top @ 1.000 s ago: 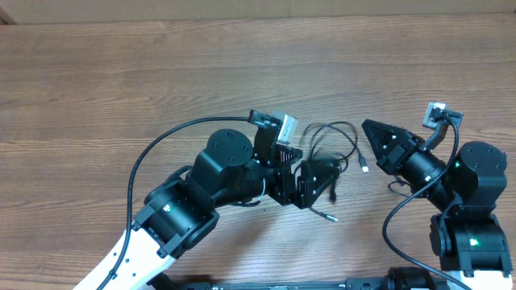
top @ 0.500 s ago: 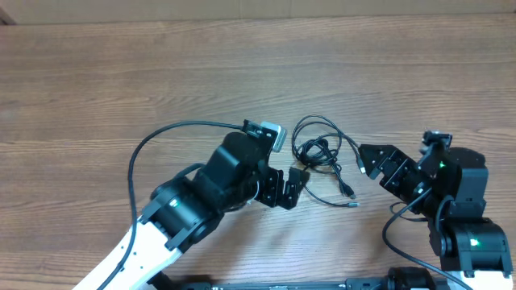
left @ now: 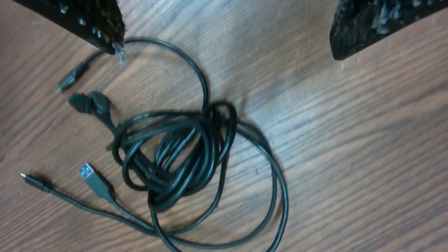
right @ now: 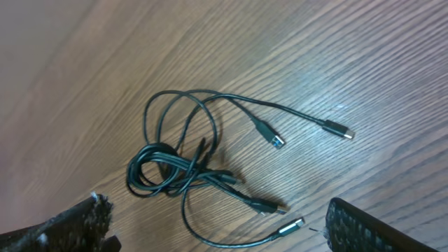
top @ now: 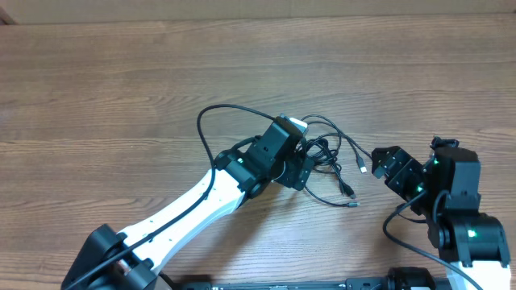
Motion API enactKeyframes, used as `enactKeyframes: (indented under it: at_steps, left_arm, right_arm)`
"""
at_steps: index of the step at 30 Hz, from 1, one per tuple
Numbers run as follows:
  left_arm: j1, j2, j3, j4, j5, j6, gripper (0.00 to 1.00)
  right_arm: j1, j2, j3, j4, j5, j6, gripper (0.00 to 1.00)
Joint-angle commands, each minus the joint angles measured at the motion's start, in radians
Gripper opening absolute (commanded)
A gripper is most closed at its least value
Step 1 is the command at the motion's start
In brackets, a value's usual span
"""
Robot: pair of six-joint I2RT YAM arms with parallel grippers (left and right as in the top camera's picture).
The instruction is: Untangle cables
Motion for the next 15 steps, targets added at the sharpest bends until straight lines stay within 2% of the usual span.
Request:
enactKeyframes:
  at_steps: [1,11,15]
  left_arm:
    - [0.000,0.056,0.013,0.058,-0.017,0.035,0.92]
    - [0.000,0.164,0.013,0.231,-0.017,0.033,0.87]
    - [0.000,0.165,0.013,0.263,-0.017,0.034,0.78]
  right_arm:
    - [0.000,0.036,0.010,0.008,0.034,-0.004,0.97]
    - [0.000,0.187,0.010,0.035,0.033,-0.004,0.96]
    - [0.000,0.193,0.010,0.039,0.033,-0.004,0.96]
